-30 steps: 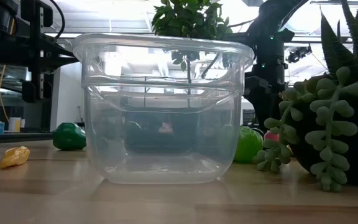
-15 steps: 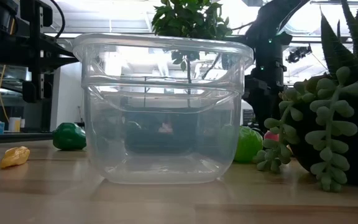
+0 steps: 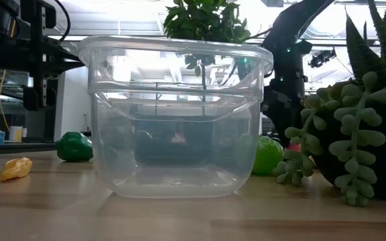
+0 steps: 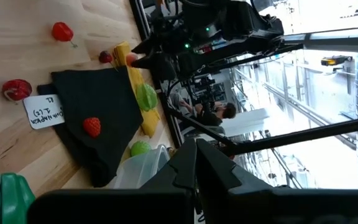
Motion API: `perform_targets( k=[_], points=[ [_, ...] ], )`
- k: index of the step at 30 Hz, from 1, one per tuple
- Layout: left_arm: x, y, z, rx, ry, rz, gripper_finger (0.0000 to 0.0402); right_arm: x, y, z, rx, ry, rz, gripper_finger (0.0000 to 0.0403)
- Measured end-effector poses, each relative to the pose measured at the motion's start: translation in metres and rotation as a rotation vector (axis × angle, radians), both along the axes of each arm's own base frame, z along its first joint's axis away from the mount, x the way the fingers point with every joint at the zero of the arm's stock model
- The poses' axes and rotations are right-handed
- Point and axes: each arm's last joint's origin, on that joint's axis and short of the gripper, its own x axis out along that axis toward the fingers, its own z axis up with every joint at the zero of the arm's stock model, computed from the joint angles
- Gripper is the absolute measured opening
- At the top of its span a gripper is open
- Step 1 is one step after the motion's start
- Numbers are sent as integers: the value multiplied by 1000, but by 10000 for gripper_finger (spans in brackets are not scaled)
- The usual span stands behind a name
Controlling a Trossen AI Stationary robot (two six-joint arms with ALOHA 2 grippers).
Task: Pick and placing Produce into tupperware
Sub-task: Put the peach into the bin
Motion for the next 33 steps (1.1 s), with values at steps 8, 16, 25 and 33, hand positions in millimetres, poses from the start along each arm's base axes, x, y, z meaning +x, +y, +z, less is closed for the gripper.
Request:
perform_targets(
  k=[8,16,25,33],
  points=[
    [0,0,0,0,0,0,1,3,0,-3,24,-13,0,226],
    [0,0,0,0,0,0,1,1,0,-3,25,-2,0,193],
    [0,0,0,0,0,0,1,1,0,-3,25,0,-1,158],
    [0,0,0,0,-1,-1,1,1,0,-3,22,4,-1,134]
  ],
)
